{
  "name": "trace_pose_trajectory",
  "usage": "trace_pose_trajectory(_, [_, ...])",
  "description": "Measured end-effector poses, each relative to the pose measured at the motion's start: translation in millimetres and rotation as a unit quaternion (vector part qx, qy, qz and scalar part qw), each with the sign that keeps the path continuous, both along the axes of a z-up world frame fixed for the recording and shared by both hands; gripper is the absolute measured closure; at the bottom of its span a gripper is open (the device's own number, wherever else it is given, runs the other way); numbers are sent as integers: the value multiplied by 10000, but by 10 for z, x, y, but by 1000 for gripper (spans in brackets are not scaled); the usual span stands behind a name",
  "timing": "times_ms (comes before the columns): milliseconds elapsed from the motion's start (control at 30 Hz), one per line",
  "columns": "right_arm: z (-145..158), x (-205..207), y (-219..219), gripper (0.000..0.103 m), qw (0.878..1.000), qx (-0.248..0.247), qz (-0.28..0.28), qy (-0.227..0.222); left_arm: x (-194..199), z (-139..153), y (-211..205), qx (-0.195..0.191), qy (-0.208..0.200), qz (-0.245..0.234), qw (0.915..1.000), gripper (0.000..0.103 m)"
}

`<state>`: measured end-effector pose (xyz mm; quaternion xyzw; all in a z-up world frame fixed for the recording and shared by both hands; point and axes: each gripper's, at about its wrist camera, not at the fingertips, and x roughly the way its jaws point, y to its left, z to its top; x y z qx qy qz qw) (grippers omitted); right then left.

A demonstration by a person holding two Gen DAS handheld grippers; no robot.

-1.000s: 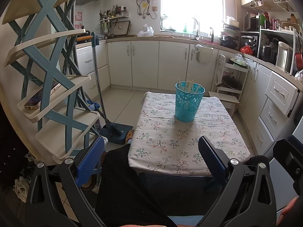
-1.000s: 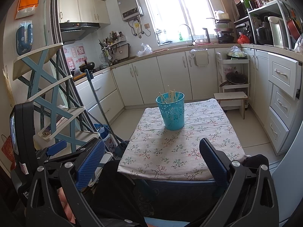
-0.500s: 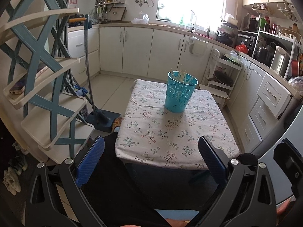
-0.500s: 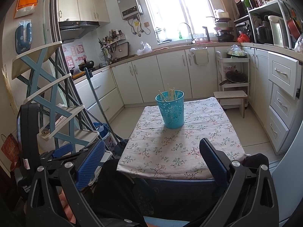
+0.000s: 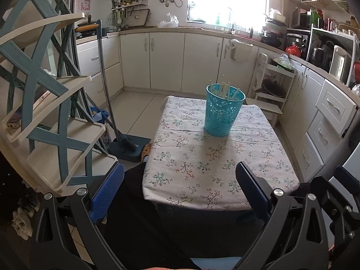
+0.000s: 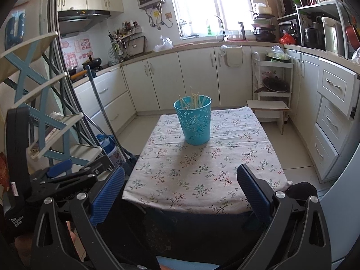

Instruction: Organize utensils

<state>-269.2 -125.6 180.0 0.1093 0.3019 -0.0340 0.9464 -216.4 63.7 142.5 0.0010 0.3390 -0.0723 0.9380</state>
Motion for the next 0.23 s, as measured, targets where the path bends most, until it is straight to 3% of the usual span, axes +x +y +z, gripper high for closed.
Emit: trace_pose_trajectory(233, [-268,469,-98,7,9987,-86,-22,494,499,-238,-67,119,582,50,9982,8])
